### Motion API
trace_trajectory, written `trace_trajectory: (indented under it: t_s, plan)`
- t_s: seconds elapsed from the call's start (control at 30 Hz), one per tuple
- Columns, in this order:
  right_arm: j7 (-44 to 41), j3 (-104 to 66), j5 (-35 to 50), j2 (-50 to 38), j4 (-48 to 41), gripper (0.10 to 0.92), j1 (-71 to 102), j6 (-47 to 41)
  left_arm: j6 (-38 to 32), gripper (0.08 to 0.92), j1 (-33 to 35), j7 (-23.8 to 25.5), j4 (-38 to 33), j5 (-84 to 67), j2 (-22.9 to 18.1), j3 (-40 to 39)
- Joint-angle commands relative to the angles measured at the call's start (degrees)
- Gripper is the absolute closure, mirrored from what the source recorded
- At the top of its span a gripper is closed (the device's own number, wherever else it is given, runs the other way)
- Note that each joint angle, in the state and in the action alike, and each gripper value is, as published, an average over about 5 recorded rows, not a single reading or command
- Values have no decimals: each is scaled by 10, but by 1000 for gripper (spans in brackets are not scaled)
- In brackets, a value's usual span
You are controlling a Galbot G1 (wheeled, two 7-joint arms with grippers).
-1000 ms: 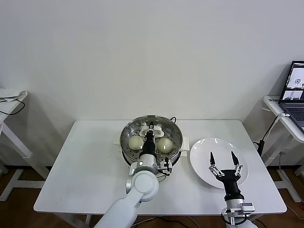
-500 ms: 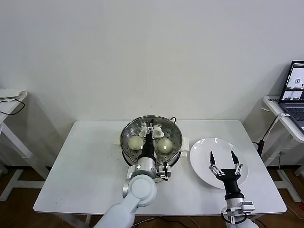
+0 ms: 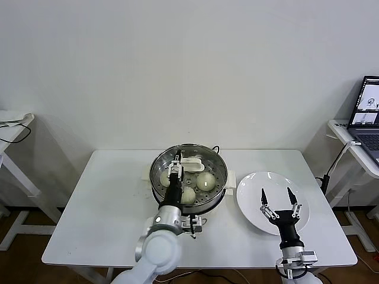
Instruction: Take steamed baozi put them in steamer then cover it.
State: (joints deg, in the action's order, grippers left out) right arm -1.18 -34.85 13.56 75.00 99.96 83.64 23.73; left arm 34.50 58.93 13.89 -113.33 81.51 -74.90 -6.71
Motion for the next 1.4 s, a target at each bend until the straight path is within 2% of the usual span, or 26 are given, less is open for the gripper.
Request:
trace_trajectory:
  t_s: [0.03, 0.13, 0.23, 0.37, 0.53, 0.73, 1.4]
  plan:
    - [1, -1, 0, -4, 5, 203, 3, -1, -42, 178, 113, -84, -169, -135, 50, 105]
    - [3, -4, 0, -7, 13, 203, 5, -7, -95, 177, 169, -151, -199, -265, 49, 182]
    - [6, -8, 3, -10, 26, 203, 10, -21, -162, 177, 225, -183, -209, -416, 33, 266]
    - [8, -12, 7, -13, 42, 203, 14, -45, -248, 177, 267, -178, -184, -587, -13, 370]
    - [7, -13, 14, -15, 57, 203, 14, -59, -315, 177, 279, -142, -120, -705, -75, 460]
    - [4, -13, 20, -15, 71, 203, 16, -78, -347, 177, 298, -119, -94, -734, -91, 463]
    - [2, -9, 35, -14, 82, 203, 22, -79, -349, 177, 301, -113, -87, -719, -87, 431]
